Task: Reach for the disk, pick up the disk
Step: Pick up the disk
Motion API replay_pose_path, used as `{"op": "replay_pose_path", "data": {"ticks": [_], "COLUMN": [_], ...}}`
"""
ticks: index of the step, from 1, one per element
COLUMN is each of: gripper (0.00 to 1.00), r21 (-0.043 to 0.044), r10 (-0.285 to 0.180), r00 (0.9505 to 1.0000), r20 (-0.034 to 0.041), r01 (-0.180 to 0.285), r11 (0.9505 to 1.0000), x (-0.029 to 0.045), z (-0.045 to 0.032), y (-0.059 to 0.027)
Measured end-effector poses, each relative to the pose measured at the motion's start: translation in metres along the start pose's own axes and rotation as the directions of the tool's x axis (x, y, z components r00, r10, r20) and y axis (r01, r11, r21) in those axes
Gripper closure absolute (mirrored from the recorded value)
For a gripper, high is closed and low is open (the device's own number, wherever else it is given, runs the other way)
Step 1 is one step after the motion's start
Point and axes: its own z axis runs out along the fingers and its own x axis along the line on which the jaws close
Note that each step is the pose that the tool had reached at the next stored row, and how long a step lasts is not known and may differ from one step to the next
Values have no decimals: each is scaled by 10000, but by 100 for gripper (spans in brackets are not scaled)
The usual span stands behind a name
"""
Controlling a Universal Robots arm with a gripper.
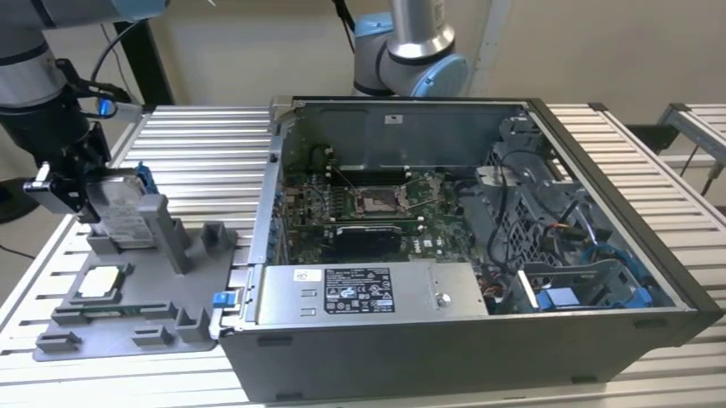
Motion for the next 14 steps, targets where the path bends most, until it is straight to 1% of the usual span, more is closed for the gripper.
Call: {"op": "replay_pose_path", "data": {"ticks": [6, 8, 9, 14], "gripper": [0, 0, 0, 0], "r21": [8, 122, 161, 183], "r10": [-1, -2, -2, -2], "r00": [10000, 10000, 10000, 10000], "r20": [-4, -5, -5, -5], "r01": [1, 2, 2, 2], "r11": [10000, 9999, 9999, 9998], "x": [1, 1, 1, 0], "z": [-9, -10, -9, -8], "y": [1, 1, 0, 0]}}
